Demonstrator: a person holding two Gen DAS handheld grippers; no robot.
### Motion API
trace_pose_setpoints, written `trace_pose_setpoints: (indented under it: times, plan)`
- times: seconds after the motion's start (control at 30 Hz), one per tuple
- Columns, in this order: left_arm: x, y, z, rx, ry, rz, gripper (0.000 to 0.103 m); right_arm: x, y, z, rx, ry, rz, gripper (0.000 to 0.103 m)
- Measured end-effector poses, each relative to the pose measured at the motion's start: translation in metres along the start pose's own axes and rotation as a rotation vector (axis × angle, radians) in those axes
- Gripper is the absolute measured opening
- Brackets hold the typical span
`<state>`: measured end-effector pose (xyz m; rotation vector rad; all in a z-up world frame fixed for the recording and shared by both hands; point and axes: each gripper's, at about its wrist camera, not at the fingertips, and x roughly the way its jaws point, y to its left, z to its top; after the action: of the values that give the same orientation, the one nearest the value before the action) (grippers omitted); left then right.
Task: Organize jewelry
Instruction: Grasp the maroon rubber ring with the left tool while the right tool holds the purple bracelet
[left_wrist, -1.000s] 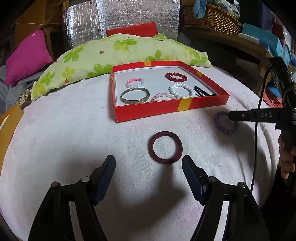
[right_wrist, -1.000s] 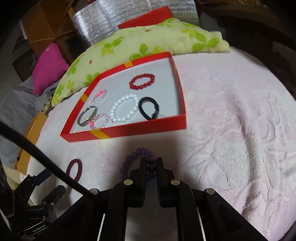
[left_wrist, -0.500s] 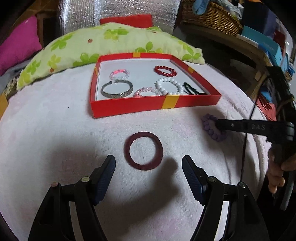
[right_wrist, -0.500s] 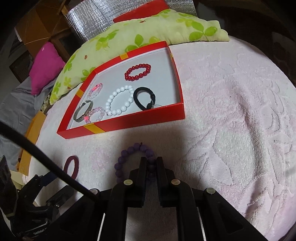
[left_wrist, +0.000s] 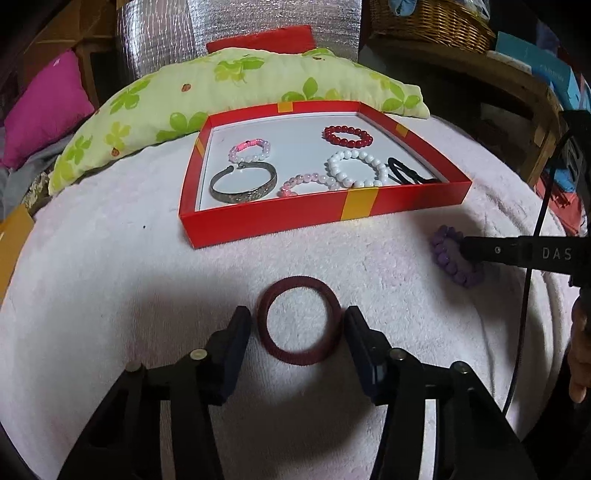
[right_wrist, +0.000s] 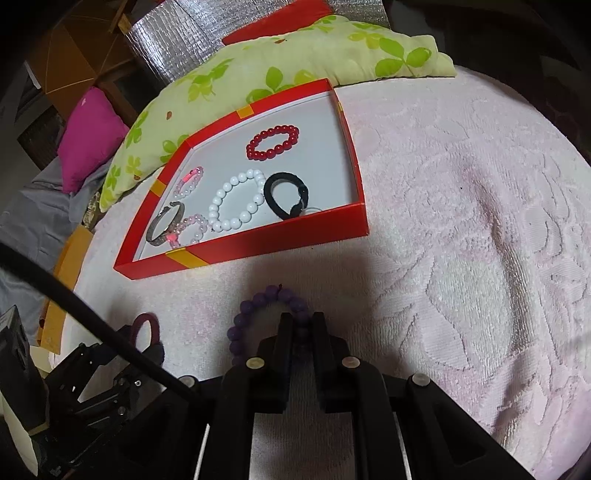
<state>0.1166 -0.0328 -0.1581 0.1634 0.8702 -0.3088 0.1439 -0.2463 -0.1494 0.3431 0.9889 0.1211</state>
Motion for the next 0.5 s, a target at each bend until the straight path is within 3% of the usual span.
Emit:
trace_pose_setpoints:
  times: [0.5]
  plan:
    - [-0.002,-0.014,-0.002,0.062,-0.014,0.018,0.034,0.001,-0.003,0.0,0.012,-0.009,0.019,0.013]
